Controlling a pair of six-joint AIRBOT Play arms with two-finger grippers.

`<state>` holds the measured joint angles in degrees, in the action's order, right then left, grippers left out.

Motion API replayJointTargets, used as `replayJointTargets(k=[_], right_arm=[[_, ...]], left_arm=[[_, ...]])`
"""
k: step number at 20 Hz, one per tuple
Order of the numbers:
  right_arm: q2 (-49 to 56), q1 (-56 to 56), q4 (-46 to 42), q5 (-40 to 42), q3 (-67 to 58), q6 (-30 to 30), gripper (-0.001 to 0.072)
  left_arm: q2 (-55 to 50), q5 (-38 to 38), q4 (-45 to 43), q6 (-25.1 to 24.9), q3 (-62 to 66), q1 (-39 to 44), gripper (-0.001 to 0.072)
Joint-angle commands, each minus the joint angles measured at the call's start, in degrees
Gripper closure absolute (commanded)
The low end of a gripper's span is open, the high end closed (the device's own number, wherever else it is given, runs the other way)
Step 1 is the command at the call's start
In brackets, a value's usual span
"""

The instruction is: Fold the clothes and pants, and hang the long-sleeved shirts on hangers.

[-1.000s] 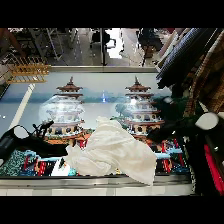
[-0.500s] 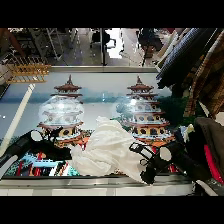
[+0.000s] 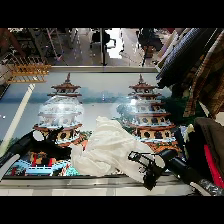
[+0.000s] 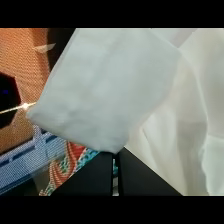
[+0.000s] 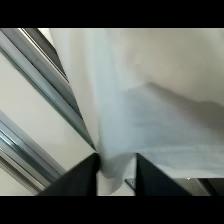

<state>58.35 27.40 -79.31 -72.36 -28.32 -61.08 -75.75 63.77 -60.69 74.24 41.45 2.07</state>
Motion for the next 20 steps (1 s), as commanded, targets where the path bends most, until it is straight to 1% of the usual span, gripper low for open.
replayJointTargets(k=[1, 2, 3, 5, 7, 8, 9, 11, 12, 13, 14, 15, 17, 19, 20], right_arm=[[0.9, 0.1, -2.2, 1.2, 0.7, -0.5, 0.0695], [0.9, 0.1, -3.2, 0.9, 0.3, -2.2, 0.0697], [0.6, 0.1, -3.8, 0.4, -0.6, -3.4, 0.0698], [-1.7, 0.1, -5.0, -1.2, -4.6, -4.5, 0.0698], [-5.8, 0.1, -9.3, -4.5, -12.0, -5.9, 0.0698], [-8.1, 0.1, -12.8, -6.5, -16.6, -6.9, 0.0698], [-10.7, 0.1, -17.0, -8.5, -22.3, -8.2, 0.0698], [-15.9, 0.1, -23.8, -9.1, -34.9, -9.0, 0.0698], [-18.2, 0.1, -25.0, -7.1, -41.5, -9.0, 0.0698], [-20.3, 0.1, -24.6, -2.9, -48.5, -9.1, 0.0698], [-21.9, 0.1, -22.7, 2.7, -54.6, -9.7, 0.0698], [-23.0, 0.1, -19.1, 10.1, -60.2, -11.1, 0.0697], [-23.7, 0.1, -9.3, 23.1, -68.0, -11.2, 0.0697], [-22.9, 0.1, -1.6, 31.3, -72.1, -11.0, 0.0696], [-22.4, 0.1, -0.1, 33.4, -73.2, -10.8, 0.0696]], left_arm=[[0.9, 0.0, 0.3, -0.2, 0.3, 0.0, 0.0701], [1.8, 0.1, 0.3, -0.3, 0.3, 0.0, 0.0702], [3.0, 0.3, 0.3, -1.5, 0.3, 0.0, 0.0702], [6.4, 0.9, 0.3, -1.9, 0.7, -0.7, 0.0703], [10.0, 5.6, 1.8, -3.9, 4.5, -3.5, 0.0703], [11.8, 9.3, 4.5, -5.8, 8.4, -6.2, 0.0703], [13.3, 12.6, 9.4, -8.1, 12.9, -9.4, 0.0703], [16.0, 17.7, 26.4, -10.8, 24.3, -18.7, 0.0702], [17.0, 18.3, 37.5, -10.8, 30.6, -24.5, 0.0703], [17.9, 17.9, 47.7, -10.8, 36.5, -29.9, 0.0702], [18.5, 16.4, 57.2, -10.8, 43.0, -35.6, 0.0703], [18.8, 15.2, 64.3, -10.6, 49.1, -40.5, 0.0703], [18.8, 12.8, 75.6, -9.8, 61.5, -49.4, 0.0703], [18.8, 8.7, 83.2, -9.7, 70.2, -55.1, 0.0703], [18.8, 6.4, 84.8, -9.7, 73.7, -57.4, 0.0702]])
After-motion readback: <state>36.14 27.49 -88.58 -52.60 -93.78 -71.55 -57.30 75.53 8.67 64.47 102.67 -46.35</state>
